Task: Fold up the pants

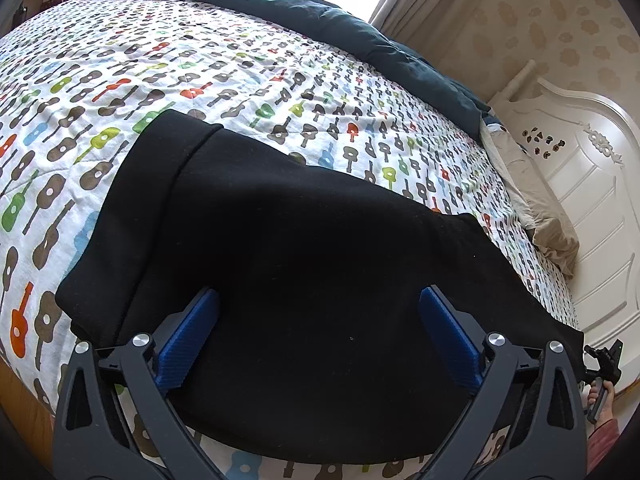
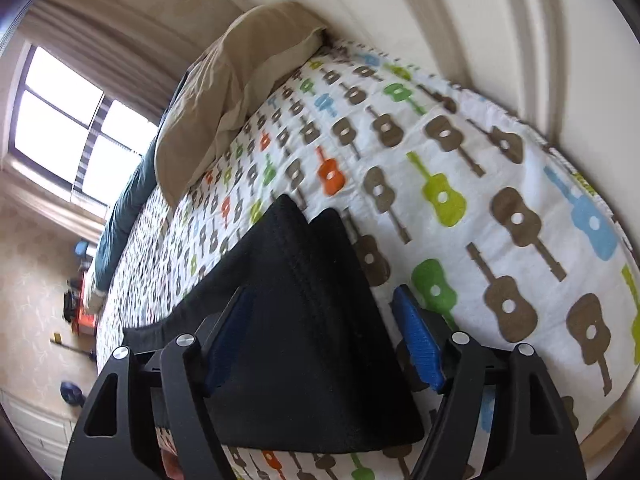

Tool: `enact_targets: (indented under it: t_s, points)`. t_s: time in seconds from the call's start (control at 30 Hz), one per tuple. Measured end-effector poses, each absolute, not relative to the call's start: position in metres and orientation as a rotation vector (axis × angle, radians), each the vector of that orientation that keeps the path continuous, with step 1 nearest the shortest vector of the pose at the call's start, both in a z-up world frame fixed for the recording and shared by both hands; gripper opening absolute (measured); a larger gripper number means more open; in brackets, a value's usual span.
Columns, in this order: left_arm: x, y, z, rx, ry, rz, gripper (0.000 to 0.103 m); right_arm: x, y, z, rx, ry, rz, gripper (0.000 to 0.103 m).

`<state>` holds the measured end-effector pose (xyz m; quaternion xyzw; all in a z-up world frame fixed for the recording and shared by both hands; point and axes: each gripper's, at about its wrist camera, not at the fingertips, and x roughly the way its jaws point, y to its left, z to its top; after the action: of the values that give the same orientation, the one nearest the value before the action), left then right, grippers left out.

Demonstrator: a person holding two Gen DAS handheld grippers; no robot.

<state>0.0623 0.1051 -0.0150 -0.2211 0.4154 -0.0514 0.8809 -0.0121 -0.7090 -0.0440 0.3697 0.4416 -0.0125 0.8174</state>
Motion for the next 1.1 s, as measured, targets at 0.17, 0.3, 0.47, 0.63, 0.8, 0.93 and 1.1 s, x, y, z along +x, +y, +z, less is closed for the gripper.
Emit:
enact_targets:
  t_s: [0.17, 0.3, 0.47, 0.63, 0.8, 0.93, 1.1]
  points:
    - [0.064, 0.105, -0.015, -0.463, 0.866, -0.105, 0.1, -0.002, -0.679, -0.037, 0.603, 1.029, -0.048, 0.028]
    - [0.065, 0.106, -0.016, -0.465, 0.869, -0.101, 0.1, -0.001, -0.665, -0.029, 0.575, 1.041, -0.078, 0.02]
    - [0.066, 0.106, -0.016, -0.477, 0.869, -0.107, 0.1, -0.007, -0.654, 0.001, 0.572, 0.983, -0.129, 0.019]
    - [0.065, 0.108, -0.016, -0.492, 0.871, -0.11, 0.1, -0.008, -0.632, 0.046, 0.548, 0.929, -0.104, 0.019]
    - [0.064, 0.11, -0.016, -0.506, 0.865, -0.112, 0.1, 0.0, -0.589, 0.086, 0.455, 0.899, -0.083, 0.019]
    - [0.063, 0.111, -0.016, -0.505, 0.866, -0.112, 0.1, 0.008, -0.544, 0.109, 0.375, 0.879, -0.047, 0.019]
    - [0.063, 0.11, -0.016, -0.497, 0.867, -0.111, 0.1, 0.019, -0.492, 0.12, 0.327, 0.866, 0.02, 0.019]
